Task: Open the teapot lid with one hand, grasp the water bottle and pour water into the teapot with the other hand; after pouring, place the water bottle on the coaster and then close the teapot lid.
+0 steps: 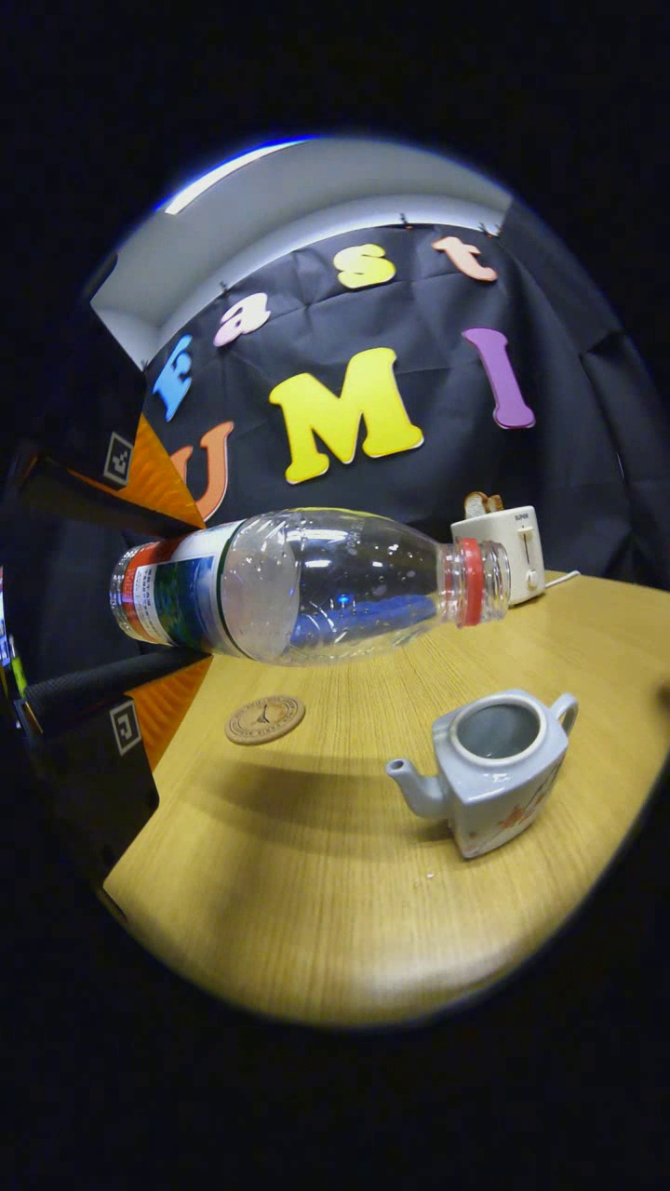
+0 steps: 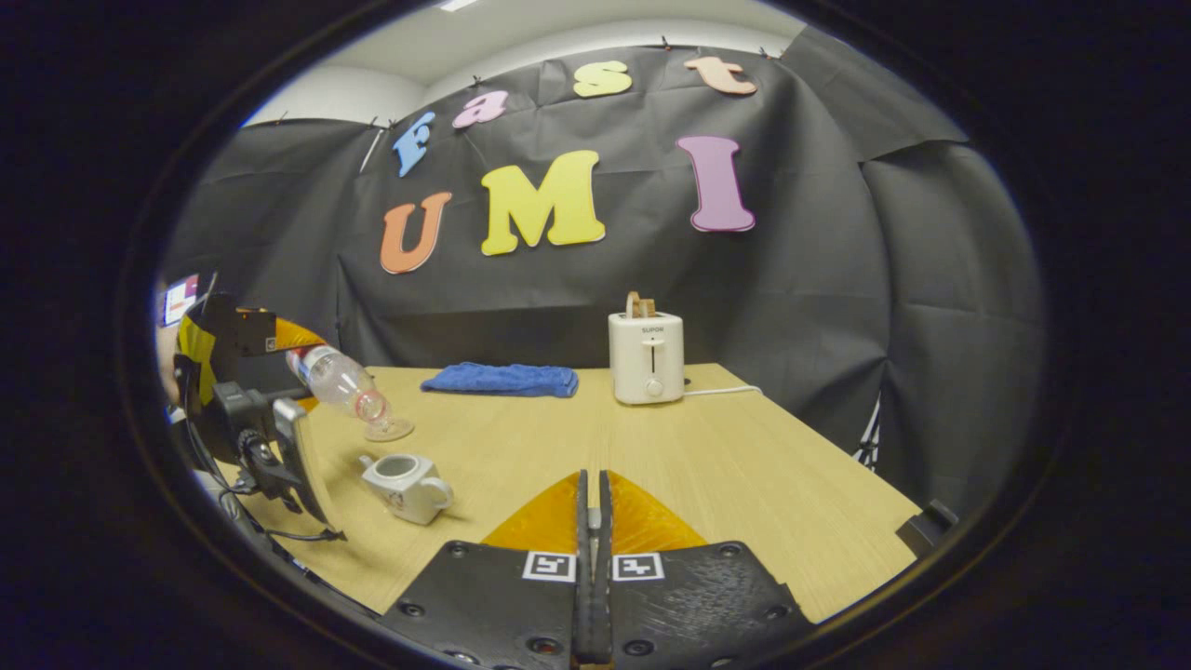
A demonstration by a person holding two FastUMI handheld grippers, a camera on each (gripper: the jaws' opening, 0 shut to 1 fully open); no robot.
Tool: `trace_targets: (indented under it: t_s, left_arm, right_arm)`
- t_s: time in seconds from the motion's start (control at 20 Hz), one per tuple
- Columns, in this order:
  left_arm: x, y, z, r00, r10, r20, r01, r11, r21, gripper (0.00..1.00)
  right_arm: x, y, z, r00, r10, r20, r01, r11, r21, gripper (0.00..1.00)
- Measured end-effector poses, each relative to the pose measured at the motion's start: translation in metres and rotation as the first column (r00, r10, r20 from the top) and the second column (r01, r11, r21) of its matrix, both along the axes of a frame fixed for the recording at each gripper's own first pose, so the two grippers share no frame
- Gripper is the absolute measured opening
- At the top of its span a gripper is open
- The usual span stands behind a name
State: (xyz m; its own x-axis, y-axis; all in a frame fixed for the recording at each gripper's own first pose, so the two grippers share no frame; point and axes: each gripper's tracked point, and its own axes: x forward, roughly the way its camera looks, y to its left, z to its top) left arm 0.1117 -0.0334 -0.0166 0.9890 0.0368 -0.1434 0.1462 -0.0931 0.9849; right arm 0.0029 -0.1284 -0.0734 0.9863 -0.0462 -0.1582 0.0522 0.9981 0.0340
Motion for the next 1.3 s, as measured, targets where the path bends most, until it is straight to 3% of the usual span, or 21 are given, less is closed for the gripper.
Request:
trace_targets:
  t_s: [0.1, 0.2, 0.3, 0.4, 0.5, 0.55, 0.6, 0.7, 0.8, 0.9, 1.0, 1.3]
  left_arm:
    - [-0.004, 0.004, -0.019, 0.997, 0.021, -0.078, -0.039, 0.973, -0.228, 0.69]
    - [-0.006, 0.010, -0.029, 0.991, 0.038, -0.126, -0.094, 0.873, -0.479, 0.69]
    - [-0.004, 0.014, -0.026, 0.990, 0.036, -0.139, -0.122, 0.712, -0.691, 0.69]
    - [0.005, 0.010, -0.021, 0.986, 0.013, -0.163, -0.147, 0.507, -0.849, 0.69]
    - [0.013, 0.008, -0.015, 0.982, -0.011, -0.189, -0.177, 0.308, -0.935, 0.69]
    - [0.024, 0.006, -0.014, 0.979, -0.025, -0.202, -0.192, 0.222, -0.956, 0.69]
    - [0.037, 0.006, -0.010, 0.978, -0.040, -0.205, -0.197, 0.145, -0.970, 0.69]
    - [0.049, 0.002, -0.004, 0.981, -0.068, -0.183, -0.182, 0.024, -0.983, 0.70]
    - [0.063, 0.002, 0.001, 0.983, -0.087, -0.162, -0.168, -0.072, -0.983, 0.74]
    - [0.080, 0.003, 0.003, 0.986, -0.089, -0.142, -0.153, -0.129, -0.980, 0.70]
    - [0.097, 0.001, -0.004, 0.983, -0.096, -0.157, -0.171, -0.154, -0.973, 0.70]
    - [0.125, 0.008, -0.043, 0.965, -0.073, -0.251, -0.258, -0.113, -0.960, 0.71]
  right_arm:
    - [0.000, 0.006, 0.004, 1.000, 0.012, -0.001, -0.012, 1.000, 0.012, 0.00]
    - [0.002, 0.011, 0.011, 1.000, 0.019, 0.007, -0.019, 1.000, 0.016, 0.00]
    - [0.004, 0.017, 0.016, 1.000, 0.025, 0.016, -0.025, 1.000, 0.009, 0.00]
    - [0.004, 0.022, 0.018, 0.999, 0.032, 0.017, -0.032, 0.999, 0.004, 0.00]
    - [0.004, 0.026, 0.020, 0.999, 0.036, 0.016, -0.036, 0.999, -0.004, 0.00]
    - [0.004, 0.028, 0.020, 0.999, 0.038, 0.014, -0.038, 0.999, -0.007, 0.00]
    - [0.004, 0.030, 0.022, 0.999, 0.036, 0.018, -0.036, 0.999, -0.009, 0.00]
    - [0.003, 0.031, 0.027, 0.999, 0.034, 0.029, -0.034, 0.999, -0.004, 0.00]
    - [0.005, 0.032, 0.026, 0.999, 0.029, 0.027, -0.028, 1.000, -0.006, 0.00]
    - [0.005, 0.034, 0.023, 0.999, 0.026, 0.019, -0.026, 1.000, -0.008, 0.00]
    - [0.007, 0.034, 0.021, 1.000, 0.020, 0.015, -0.020, 1.000, -0.010, 0.00]
    - [0.015, 0.035, 0.008, 1.000, 0.014, -0.021, -0.014, 1.000, -0.010, 0.00]
